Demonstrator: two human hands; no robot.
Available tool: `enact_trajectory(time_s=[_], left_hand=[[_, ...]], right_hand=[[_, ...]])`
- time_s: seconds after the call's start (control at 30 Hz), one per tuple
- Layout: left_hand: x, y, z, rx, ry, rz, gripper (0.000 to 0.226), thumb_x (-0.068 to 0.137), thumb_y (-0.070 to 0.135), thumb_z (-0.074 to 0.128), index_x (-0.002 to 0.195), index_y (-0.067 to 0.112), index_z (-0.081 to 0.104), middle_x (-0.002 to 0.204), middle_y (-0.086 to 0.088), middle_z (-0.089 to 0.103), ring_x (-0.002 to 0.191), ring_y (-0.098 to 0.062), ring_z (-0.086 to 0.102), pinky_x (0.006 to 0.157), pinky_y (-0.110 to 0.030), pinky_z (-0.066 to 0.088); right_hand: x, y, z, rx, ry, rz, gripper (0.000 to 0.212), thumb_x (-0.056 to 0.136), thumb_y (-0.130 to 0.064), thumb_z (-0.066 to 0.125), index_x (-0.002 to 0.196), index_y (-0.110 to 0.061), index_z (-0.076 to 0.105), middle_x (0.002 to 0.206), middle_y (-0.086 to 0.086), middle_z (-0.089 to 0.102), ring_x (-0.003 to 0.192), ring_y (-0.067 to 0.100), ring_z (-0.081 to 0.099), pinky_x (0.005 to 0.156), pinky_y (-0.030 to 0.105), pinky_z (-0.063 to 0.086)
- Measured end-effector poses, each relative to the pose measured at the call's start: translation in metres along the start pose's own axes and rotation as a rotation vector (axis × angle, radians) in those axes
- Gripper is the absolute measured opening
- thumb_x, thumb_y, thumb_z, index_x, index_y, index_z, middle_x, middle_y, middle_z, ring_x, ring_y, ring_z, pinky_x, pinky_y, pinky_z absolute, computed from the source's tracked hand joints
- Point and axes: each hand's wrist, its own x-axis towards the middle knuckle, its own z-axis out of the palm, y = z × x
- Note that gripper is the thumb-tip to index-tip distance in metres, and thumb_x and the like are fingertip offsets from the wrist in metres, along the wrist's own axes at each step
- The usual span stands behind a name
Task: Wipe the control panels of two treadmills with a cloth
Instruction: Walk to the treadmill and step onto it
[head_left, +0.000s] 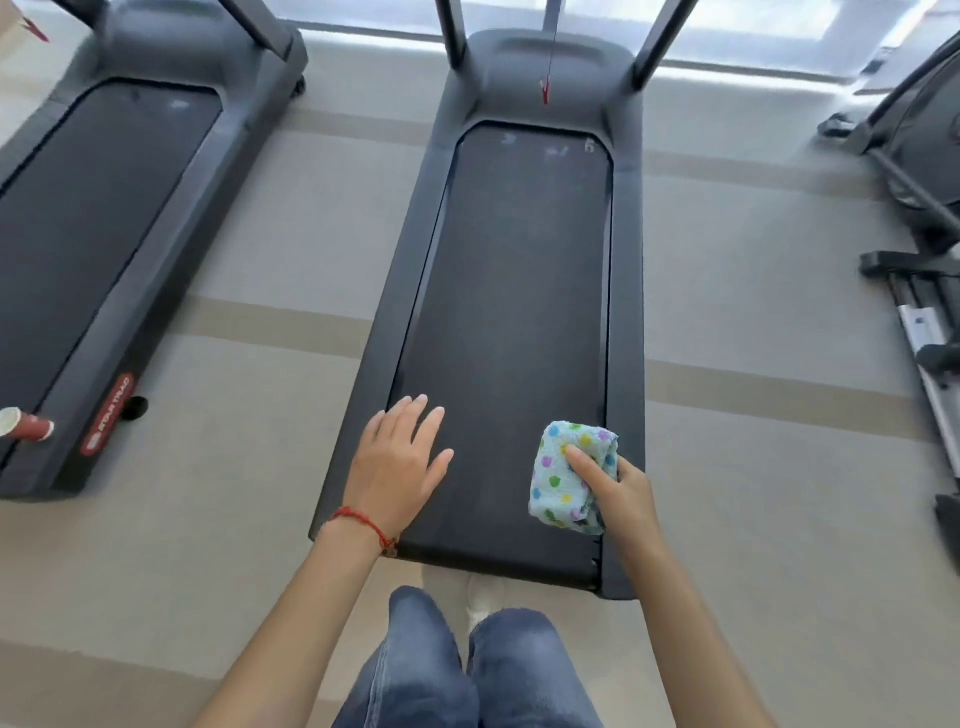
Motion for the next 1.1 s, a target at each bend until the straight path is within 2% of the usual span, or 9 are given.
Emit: enact_trajectory(time_s=[0.27, 0.53, 0.6, 0.77, 1.1], left_hand=[[0.064, -0.01, -0.013, -0.01, 0.084, 0.011, 0.05, 0.088, 0.036, 0.039, 0.116, 0.002, 0.064, 0.118, -0.019, 0.062, 0.109, -0.035, 0.059, 0.088, -0.047, 0.049], [0.15, -0.032, -0.023, -0.013, 0.139, 0.036, 0.05, 0.088, 0.036, 0.04, 0.116, 0.002, 0.064, 0.119, -0.019, 0.061, 0.109, -0.035, 0.059, 0.09, -0.048, 0.048], [0.175, -0.041, -0.023, -0.005, 0.138, 0.051, 0.05, 0.088, 0.036, 0.039, 0.116, 0.002, 0.064, 0.118, -0.02, 0.062, 0.109, -0.035, 0.06, 0.089, -0.048, 0.049], [0.253, -0.066, -0.041, 0.003, 0.105, 0.073, 0.05, 0.088, 0.036, 0.039, 0.115, 0.002, 0.064, 0.117, -0.019, 0.062, 0.107, -0.035, 0.06, 0.087, -0.048, 0.051], [0.389, -0.098, -0.131, -0.022, 0.124, 0.168, 0.049, 0.087, 0.035, 0.04, 0.114, 0.003, 0.065, 0.117, -0.017, 0.063, 0.108, -0.034, 0.06, 0.085, -0.045, 0.05]], right_hand=[[0.037, -0.052, 0.001, 0.002, 0.004, -0.026, 0.026, 0.079, -0.025, 0.07, 0.099, -0.01, 0.065, 0.094, 0.005, 0.071, 0.084, 0.02, 0.07, 0.071, 0.033, 0.058], [0.089, -0.108, 0.024, 0.01, 0.015, -0.057, 0.02, 0.078, -0.025, 0.071, 0.092, -0.011, 0.067, 0.092, 0.006, 0.072, 0.081, 0.019, 0.071, 0.071, 0.034, 0.058], [0.106, -0.125, 0.032, 0.015, 0.02, -0.062, 0.018, 0.079, -0.025, 0.07, 0.091, -0.012, 0.067, 0.091, 0.005, 0.072, 0.08, 0.018, 0.071, 0.068, 0.031, 0.058], [0.148, -0.19, 0.054, 0.047, 0.062, -0.054, 0.019, 0.08, -0.023, 0.07, 0.094, -0.01, 0.067, 0.091, 0.004, 0.071, 0.079, 0.015, 0.069, 0.053, 0.017, 0.053], [0.189, -0.338, 0.091, 0.118, 0.13, -0.015, 0.022, 0.08, -0.025, 0.07, 0.097, -0.011, 0.067, 0.097, 0.007, 0.071, 0.085, 0.018, 0.069, 0.06, 0.022, 0.055]])
